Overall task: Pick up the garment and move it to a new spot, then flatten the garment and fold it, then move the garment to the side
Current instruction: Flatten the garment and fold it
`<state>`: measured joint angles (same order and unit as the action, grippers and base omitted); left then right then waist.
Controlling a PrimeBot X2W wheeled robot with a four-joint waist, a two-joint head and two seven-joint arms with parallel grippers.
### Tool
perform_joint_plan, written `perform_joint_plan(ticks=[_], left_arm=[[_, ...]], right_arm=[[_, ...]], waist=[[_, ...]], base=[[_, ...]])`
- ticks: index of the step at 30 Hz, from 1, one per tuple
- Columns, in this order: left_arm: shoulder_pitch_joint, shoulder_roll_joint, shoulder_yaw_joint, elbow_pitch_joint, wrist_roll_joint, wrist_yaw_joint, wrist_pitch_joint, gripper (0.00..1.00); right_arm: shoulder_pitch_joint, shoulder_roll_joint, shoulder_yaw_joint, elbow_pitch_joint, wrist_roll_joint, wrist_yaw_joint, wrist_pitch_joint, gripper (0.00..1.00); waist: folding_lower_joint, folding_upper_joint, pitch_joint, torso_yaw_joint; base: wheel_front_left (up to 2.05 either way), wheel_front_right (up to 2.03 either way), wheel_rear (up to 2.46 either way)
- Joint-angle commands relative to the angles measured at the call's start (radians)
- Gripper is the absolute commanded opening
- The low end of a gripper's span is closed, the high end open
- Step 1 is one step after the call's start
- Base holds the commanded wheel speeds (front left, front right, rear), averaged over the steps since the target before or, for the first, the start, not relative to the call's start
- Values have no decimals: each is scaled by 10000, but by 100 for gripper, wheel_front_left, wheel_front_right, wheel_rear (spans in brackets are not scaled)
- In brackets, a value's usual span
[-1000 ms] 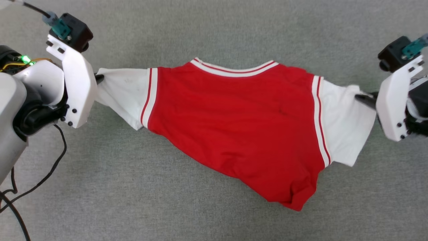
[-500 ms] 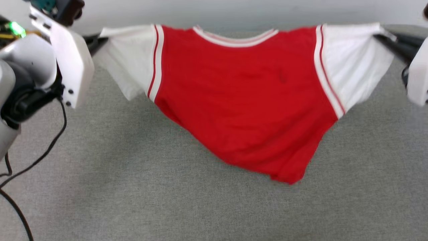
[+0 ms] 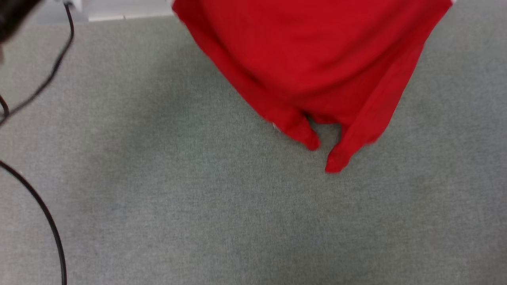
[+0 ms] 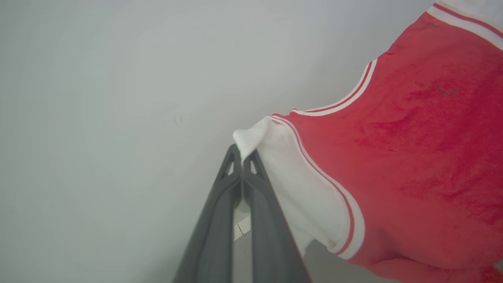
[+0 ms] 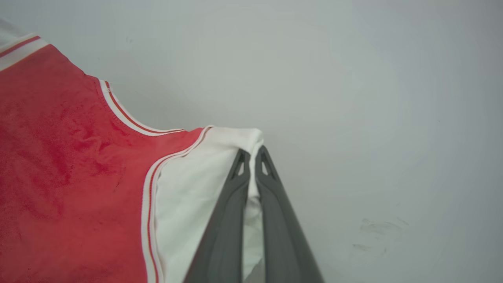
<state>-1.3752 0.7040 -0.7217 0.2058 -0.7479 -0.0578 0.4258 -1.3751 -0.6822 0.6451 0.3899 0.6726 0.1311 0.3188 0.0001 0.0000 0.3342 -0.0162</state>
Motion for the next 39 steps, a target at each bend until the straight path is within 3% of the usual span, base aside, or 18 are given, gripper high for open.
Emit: perform_joint_plan(ticks=[1, 12, 24, 33, 39], left_arm=[[-156, -17, 77, 41, 47, 48, -37, 0], [-3438, -876, 812, 1966, 677, -37, -1144, 0], [-5647, -1708, 935, 3476, 1041, -341, -2320, 0], [-5088, -1788, 585, 4574, 866, -585, -3027, 0], [-3728, -1723, 272, 4969, 540, -670, -3628, 0]], right_arm=[[-109, 57, -26, 50, -64, -7, -10, 0], [-3708, 1319, -753, 2196, -1813, -7, -857, 0], [-6060, 2129, -892, 3941, -2692, -7, -1817, 0], [-5507, 2340, 137, 4851, -2558, -7, -2491, 0], [-4219, 2628, 909, 5174, -2014, -7, -3165, 0]], waist=[[-1, 0, 325, 11], [-1, 0, 2004, 100], [-1, 0, 2502, 314], [-1, 0, 2662, 258], [-1, 0, 2324, 152]], base=[[0, 0, 0], [0, 0, 0], [0, 0, 0], [0, 0, 0], [0, 0, 0]])
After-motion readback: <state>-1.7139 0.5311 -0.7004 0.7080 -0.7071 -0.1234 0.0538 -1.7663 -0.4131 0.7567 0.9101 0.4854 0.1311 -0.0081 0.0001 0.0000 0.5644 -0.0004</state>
